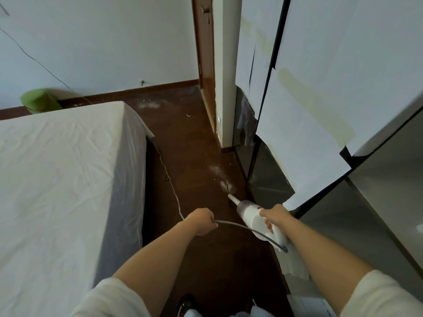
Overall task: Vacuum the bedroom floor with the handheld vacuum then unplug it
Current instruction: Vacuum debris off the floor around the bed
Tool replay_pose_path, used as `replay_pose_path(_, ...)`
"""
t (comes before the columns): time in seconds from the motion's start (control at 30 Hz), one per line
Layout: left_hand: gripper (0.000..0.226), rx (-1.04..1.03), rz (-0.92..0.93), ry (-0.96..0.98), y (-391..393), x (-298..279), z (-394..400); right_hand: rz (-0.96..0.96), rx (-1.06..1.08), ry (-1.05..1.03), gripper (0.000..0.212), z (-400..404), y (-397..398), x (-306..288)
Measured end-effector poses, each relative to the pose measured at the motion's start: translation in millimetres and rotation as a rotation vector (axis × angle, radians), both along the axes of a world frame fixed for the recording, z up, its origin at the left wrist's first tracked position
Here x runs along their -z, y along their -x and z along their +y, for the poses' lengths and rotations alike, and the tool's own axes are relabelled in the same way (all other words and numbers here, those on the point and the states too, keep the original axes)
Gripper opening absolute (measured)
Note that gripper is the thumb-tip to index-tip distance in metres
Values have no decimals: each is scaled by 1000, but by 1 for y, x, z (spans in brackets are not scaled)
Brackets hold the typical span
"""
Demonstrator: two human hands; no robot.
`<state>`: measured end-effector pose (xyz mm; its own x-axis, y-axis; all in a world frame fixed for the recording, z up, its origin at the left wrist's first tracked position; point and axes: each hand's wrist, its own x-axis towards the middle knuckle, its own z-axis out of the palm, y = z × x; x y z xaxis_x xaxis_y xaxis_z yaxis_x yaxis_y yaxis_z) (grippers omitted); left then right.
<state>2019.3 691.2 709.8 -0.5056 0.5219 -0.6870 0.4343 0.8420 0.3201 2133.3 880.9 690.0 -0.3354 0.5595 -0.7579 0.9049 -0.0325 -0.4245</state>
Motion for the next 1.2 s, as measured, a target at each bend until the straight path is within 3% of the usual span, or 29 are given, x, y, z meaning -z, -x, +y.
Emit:
replay_pose_path(0.37, 29, -13, -7, 7, 27, -1, -22, 10, 19, -27, 25, -22, 25, 10)
replay_pose_path(0.53, 28, -15, -21, -6, 28, -1, -21, -44, 43, -32, 41, -11, 28, 8)
replay_pose_path(0.77, 27, -23, -24, 3, 26, -3, -20, -63, 53, -19, 46, -3, 33, 4)
replay_pose_path(1.03, 28, -37, -14, 27, 27, -2, -20, 16, 3, 51, 43, -12, 33, 4)
replay_pose_path(1.2, 31, -84, -6, 15, 25, -5, -20, 72, -25, 79, 21, -23, 39, 8)
